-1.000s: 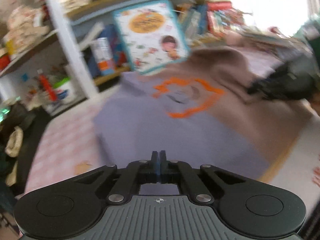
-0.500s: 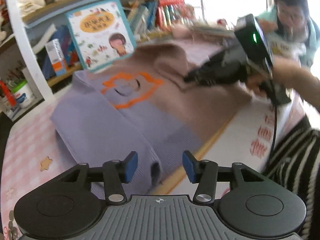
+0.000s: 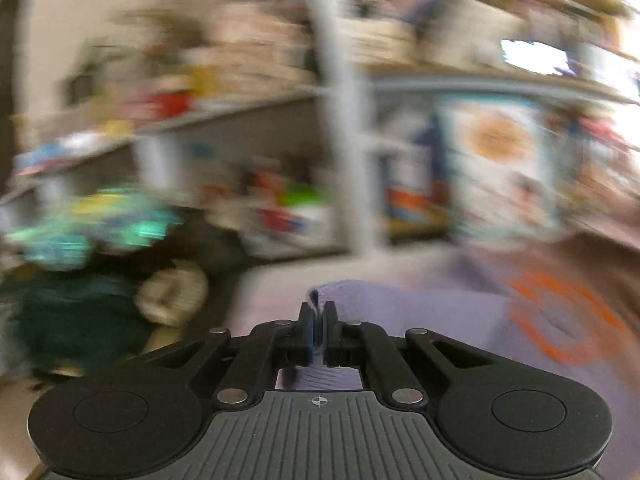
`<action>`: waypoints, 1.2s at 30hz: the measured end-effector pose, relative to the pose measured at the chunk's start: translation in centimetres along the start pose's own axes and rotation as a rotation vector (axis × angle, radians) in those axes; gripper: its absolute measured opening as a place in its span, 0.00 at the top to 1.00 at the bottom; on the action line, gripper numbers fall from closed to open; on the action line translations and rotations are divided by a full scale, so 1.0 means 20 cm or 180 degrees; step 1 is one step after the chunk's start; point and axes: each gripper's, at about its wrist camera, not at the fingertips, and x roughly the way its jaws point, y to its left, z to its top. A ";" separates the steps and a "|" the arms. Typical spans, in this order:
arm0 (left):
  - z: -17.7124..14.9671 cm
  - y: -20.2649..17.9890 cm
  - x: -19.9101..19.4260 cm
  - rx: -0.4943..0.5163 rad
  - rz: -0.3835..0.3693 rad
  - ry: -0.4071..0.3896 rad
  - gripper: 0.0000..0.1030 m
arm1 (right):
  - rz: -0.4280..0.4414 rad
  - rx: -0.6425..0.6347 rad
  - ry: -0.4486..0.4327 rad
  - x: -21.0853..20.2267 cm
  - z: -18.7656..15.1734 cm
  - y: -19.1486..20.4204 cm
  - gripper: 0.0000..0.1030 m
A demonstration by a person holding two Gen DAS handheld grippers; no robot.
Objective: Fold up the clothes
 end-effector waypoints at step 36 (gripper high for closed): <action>-0.32 -0.77 0.13 0.0371 -0.1563 0.0657 0.72 | -0.2079 -0.0785 0.0491 0.24 0.28 -0.97 0.97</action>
